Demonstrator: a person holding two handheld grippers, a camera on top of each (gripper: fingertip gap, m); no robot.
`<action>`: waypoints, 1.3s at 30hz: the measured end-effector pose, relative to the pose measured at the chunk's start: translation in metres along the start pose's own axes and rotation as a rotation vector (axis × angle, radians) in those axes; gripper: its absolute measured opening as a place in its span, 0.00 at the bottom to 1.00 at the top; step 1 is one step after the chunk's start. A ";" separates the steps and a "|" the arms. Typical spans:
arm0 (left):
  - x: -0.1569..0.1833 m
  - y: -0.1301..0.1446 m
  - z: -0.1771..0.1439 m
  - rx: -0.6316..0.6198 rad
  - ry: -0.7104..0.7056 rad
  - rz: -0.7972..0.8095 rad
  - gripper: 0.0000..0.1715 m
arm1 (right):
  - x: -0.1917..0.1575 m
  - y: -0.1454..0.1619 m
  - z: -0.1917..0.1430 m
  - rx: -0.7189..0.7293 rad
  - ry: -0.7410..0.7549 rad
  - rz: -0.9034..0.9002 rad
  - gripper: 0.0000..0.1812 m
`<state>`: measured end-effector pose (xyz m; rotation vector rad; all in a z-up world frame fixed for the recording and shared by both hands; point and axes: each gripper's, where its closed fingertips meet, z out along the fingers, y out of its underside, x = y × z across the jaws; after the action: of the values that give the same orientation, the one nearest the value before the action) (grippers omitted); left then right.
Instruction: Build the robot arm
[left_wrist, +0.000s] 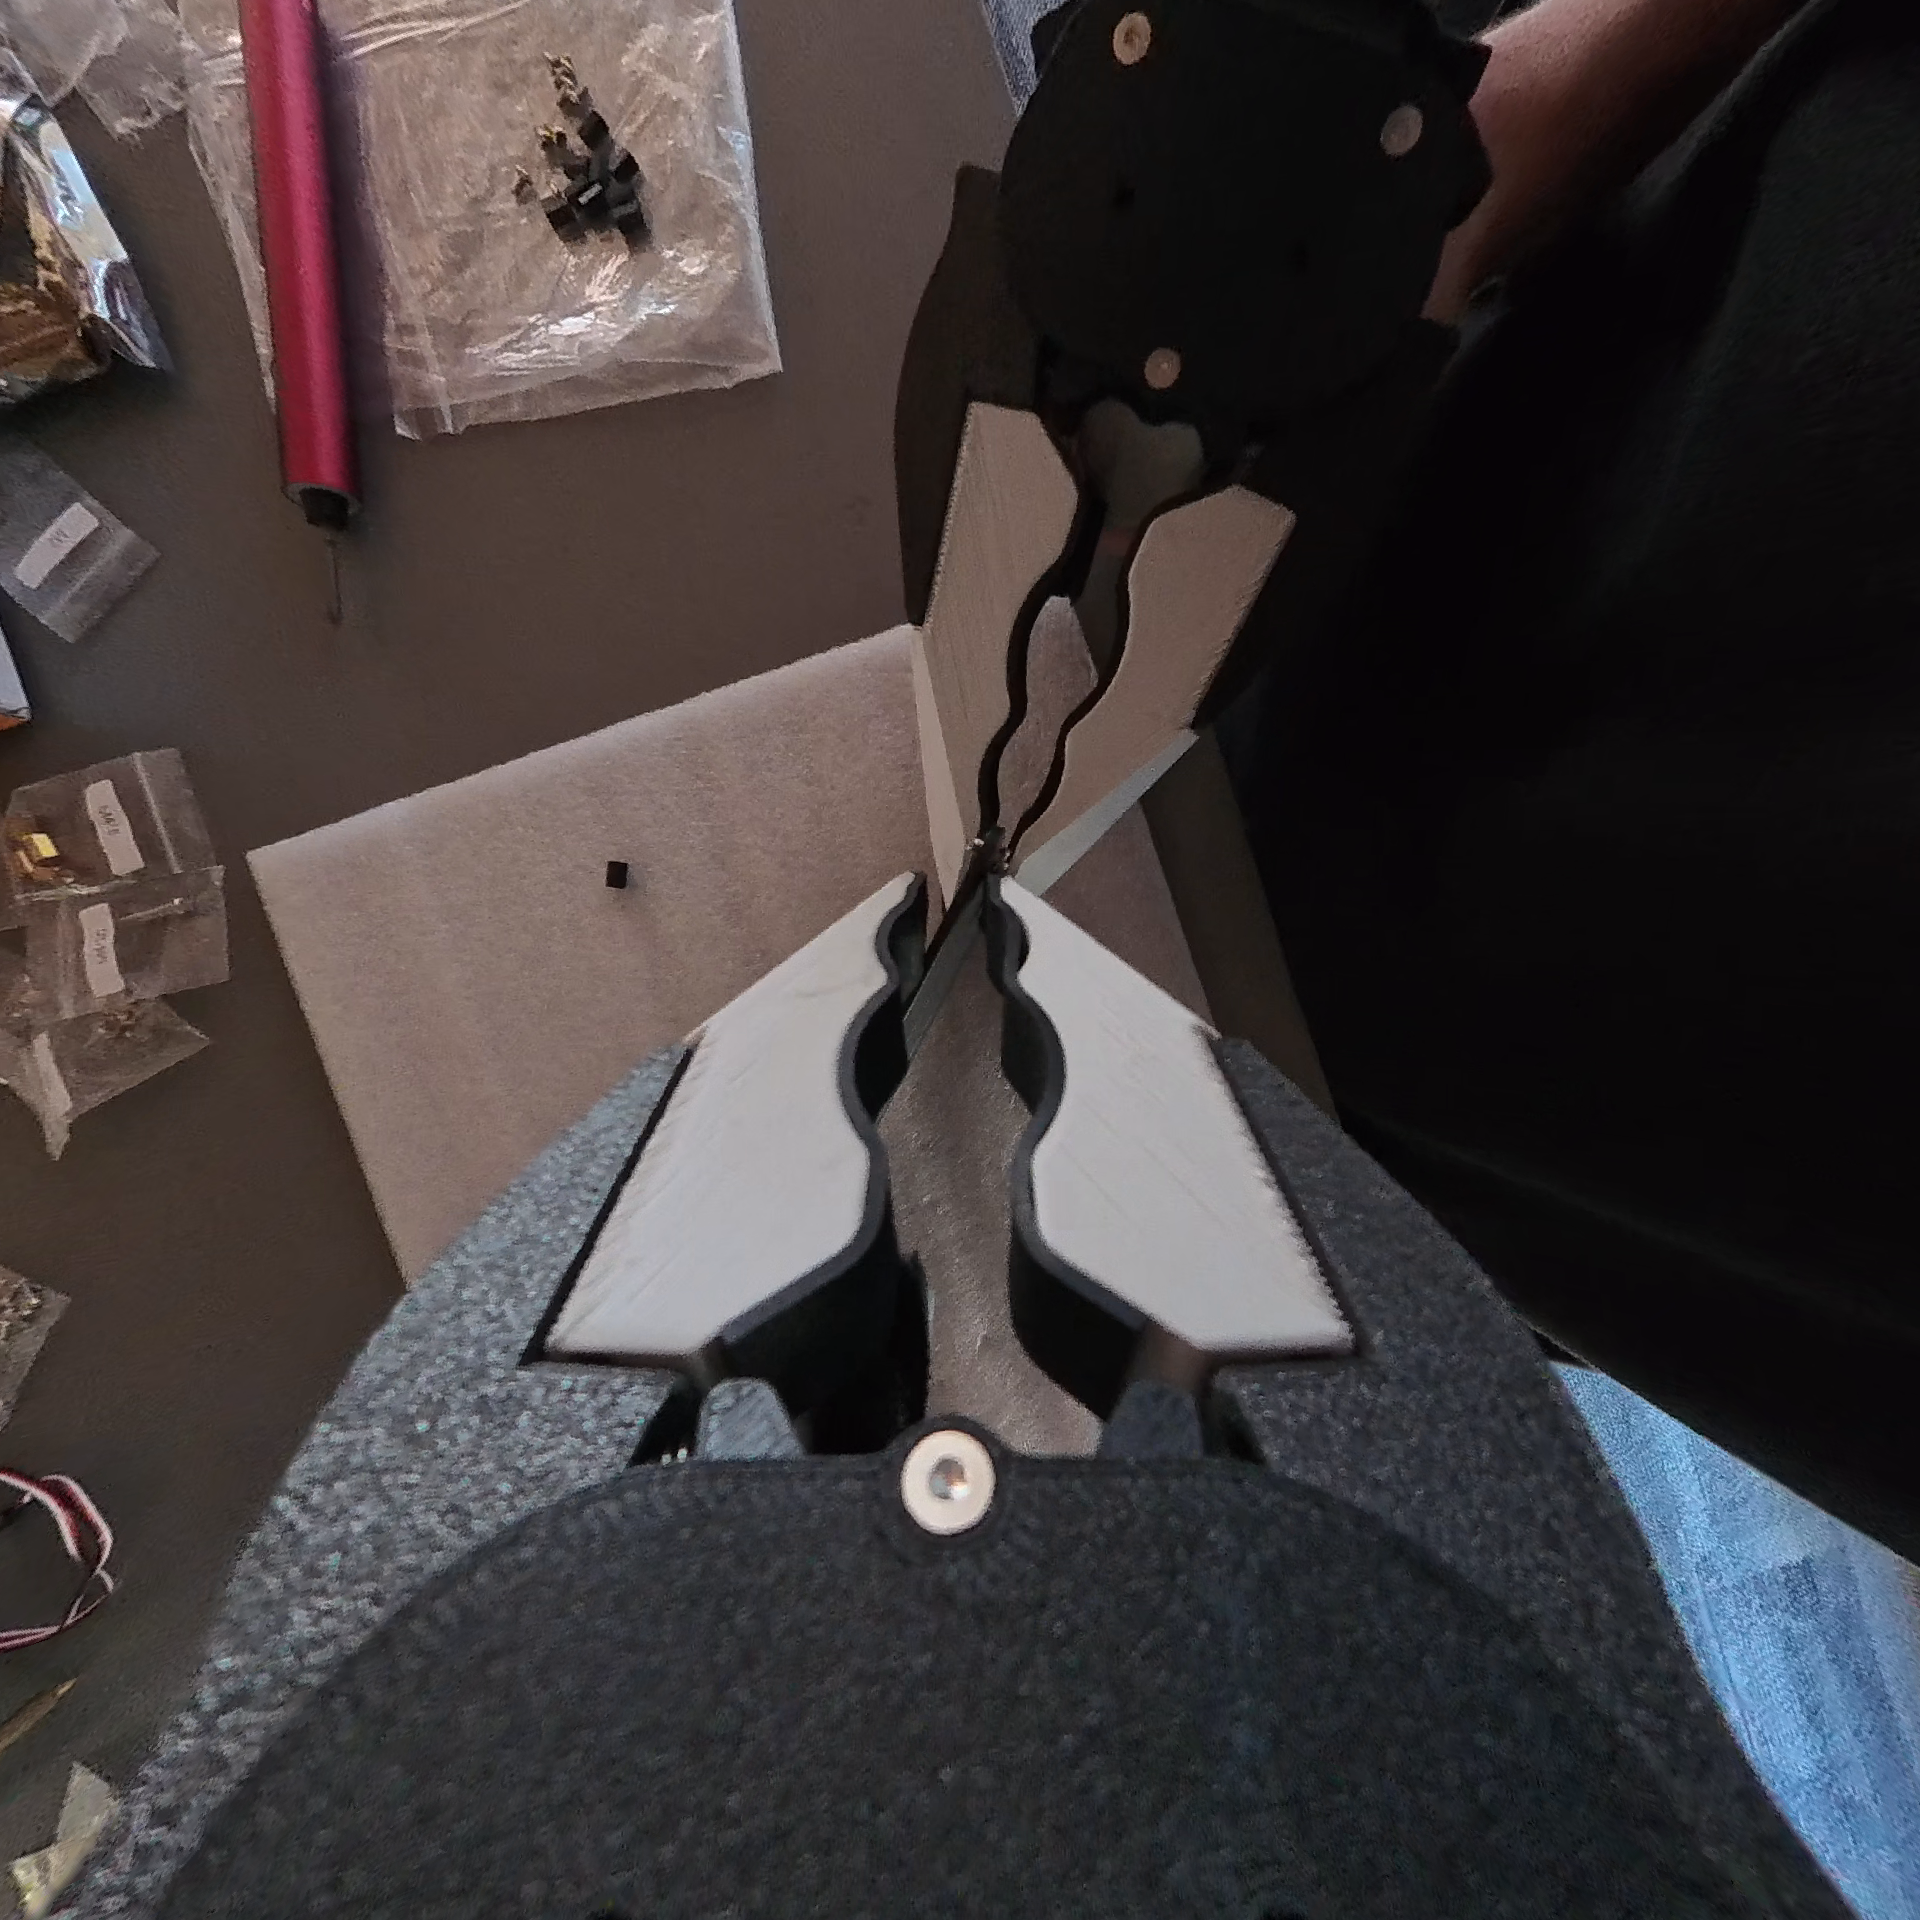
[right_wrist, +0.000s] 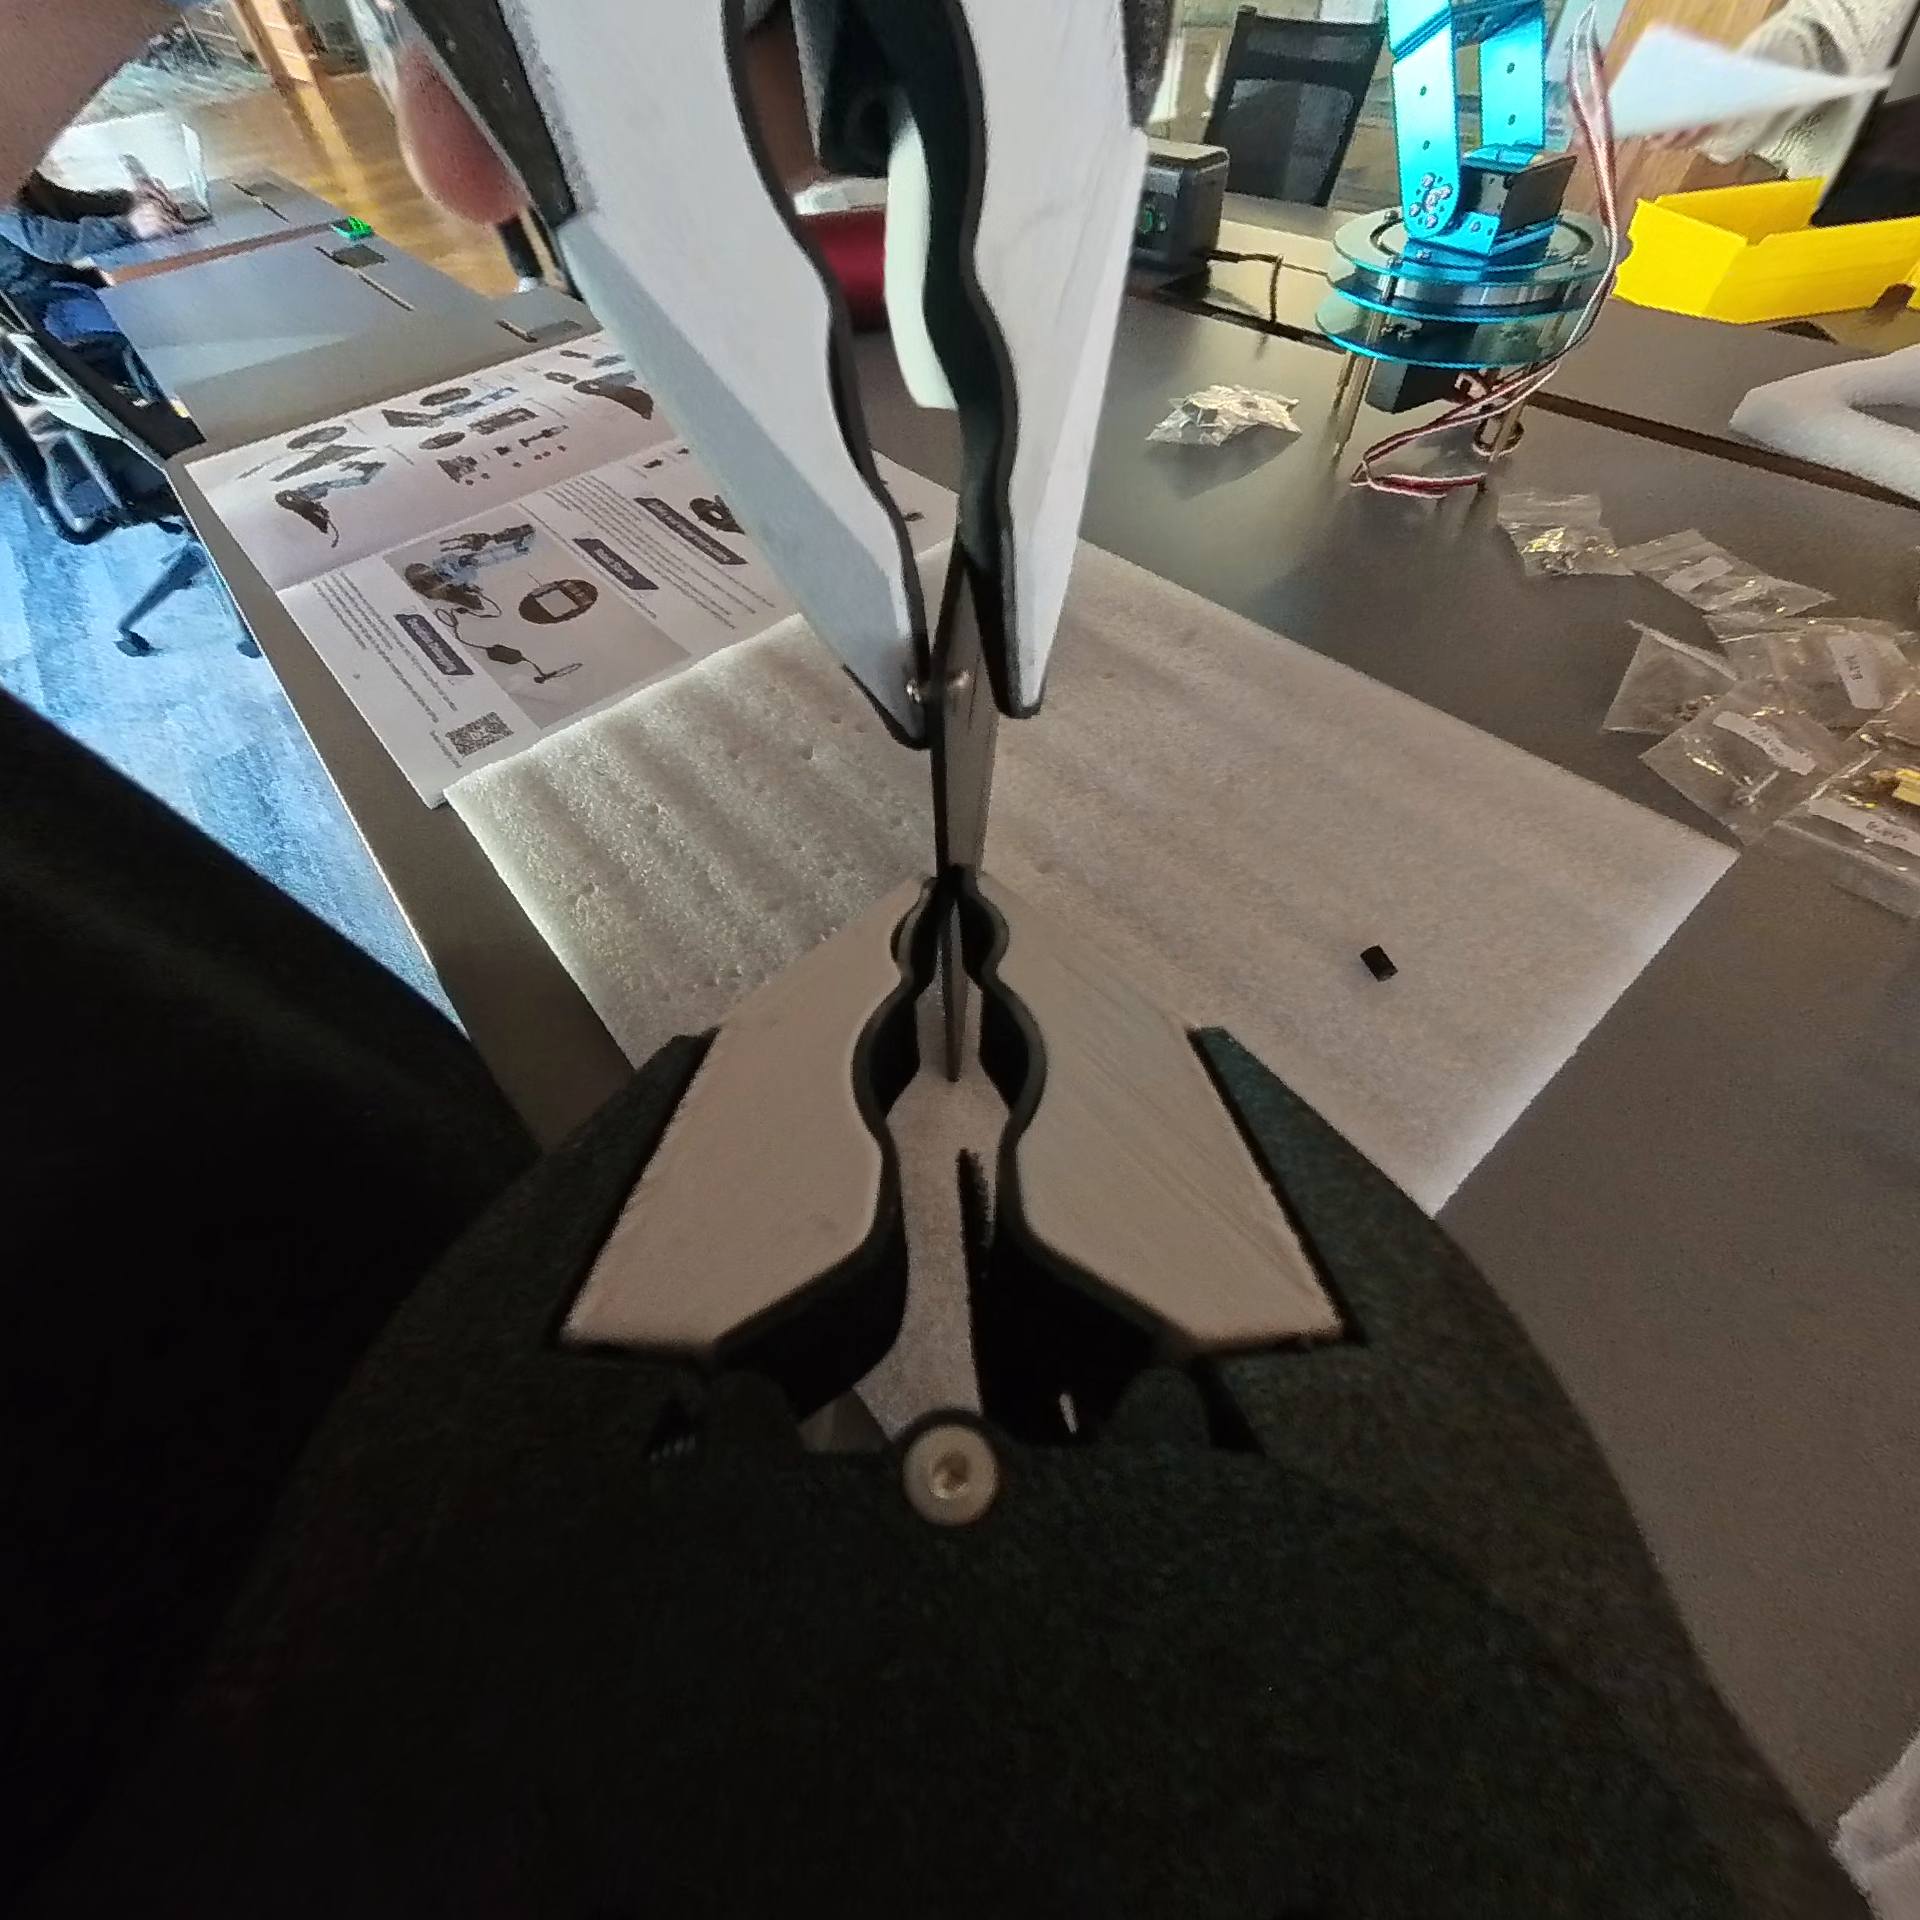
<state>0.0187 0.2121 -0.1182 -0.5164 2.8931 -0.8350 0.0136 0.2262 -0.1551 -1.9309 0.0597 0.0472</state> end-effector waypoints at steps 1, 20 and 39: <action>0.000 0.000 0.000 0.004 0.002 -0.006 0.06 | 0.000 0.000 0.000 0.002 -0.006 0.005 0.01; 0.003 0.002 -0.001 0.010 0.029 -0.006 0.06 | -0.003 -0.040 -0.026 0.223 -0.029 -0.041 0.01; 0.008 0.000 -0.003 0.075 0.049 -0.023 0.06 | -0.009 -0.026 -0.022 0.190 -0.121 -0.007 0.04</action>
<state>0.0104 0.2111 -0.1160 -0.5304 2.8914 -0.9692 0.0066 0.2149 -0.1222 -1.7345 -0.0228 0.1488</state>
